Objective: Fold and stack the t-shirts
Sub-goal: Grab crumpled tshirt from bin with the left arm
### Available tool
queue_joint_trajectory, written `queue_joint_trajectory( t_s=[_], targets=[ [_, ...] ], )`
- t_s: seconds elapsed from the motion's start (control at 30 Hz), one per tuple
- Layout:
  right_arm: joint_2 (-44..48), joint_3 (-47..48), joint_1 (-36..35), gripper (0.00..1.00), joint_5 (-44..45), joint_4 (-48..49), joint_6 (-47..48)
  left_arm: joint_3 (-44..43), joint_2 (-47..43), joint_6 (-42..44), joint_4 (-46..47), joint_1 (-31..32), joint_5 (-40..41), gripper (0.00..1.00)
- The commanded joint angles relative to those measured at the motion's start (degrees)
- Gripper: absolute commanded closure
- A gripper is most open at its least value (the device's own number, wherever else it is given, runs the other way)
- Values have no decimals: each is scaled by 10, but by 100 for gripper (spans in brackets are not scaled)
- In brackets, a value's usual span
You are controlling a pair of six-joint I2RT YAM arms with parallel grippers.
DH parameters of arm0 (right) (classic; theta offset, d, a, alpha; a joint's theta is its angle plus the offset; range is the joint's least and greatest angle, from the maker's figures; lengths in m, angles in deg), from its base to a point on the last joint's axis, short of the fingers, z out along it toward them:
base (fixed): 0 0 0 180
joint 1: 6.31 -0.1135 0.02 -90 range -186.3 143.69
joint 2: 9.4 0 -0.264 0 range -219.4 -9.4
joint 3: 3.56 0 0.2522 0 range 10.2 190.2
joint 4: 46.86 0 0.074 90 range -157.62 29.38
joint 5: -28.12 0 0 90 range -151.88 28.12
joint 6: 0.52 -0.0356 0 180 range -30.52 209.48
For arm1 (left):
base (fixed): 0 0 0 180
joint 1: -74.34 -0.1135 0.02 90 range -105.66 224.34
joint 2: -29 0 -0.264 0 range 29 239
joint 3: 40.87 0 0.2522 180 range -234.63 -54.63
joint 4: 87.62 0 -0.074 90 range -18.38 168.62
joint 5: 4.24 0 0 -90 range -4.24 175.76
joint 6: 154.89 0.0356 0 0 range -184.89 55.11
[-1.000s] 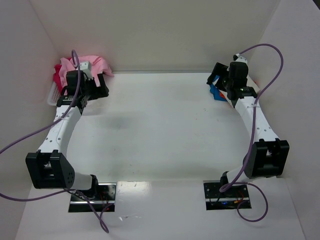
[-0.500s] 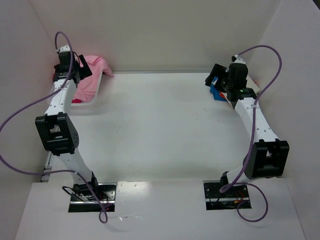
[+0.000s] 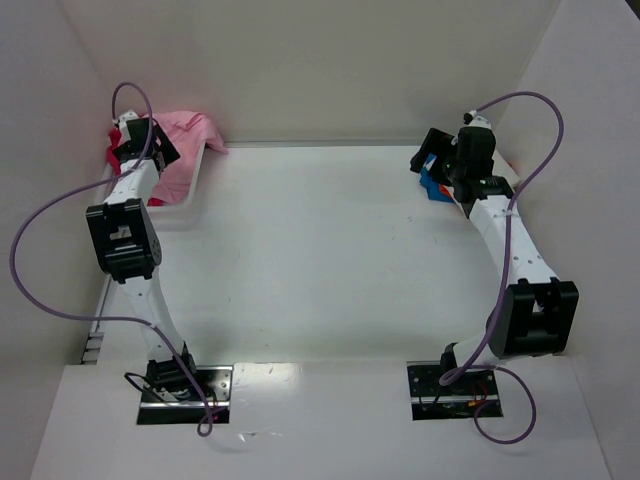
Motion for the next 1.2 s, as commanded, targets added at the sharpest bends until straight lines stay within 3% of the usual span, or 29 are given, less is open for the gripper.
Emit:
queue_joint_trajectory(
  t_s=[0.0, 0.27, 0.37, 0.57, 0.7, 0.77, 0.8, 0.9, 1.17],
  targets=[
    [8, -3, -1, 0, 2, 9, -6, -67, 55, -49, 38, -6, 56, 0],
    [-15, 6, -1, 0, -2, 4, -11, -120, 126, -66, 25, -6, 99, 1],
    [-16, 8, -1, 0, -2, 4, -11, -120, 134, -68, 25, -6, 97, 9],
    [-21, 13, -1, 0, -2, 2, -6, -112, 139, -80, 25, -11, 82, 16],
    [-16, 13, -1, 0, 3, -1, -6, -102, 133, -80, 25, -11, 82, 42],
    [-10, 8, -1, 0, 3, -1, -6, -95, 126, -85, 30, -11, 77, 60],
    [-10, 8, -1, 0, 3, 5, -6, -95, 119, -85, 31, -11, 71, 77],
    [-5, 8, -1, 0, -4, 10, -6, -90, 94, -85, 26, -11, 45, 100],
    [0, 43, -1, 0, -103, 35, -11, -118, -35, -18, 8, 1, -68, 100]
  ],
)
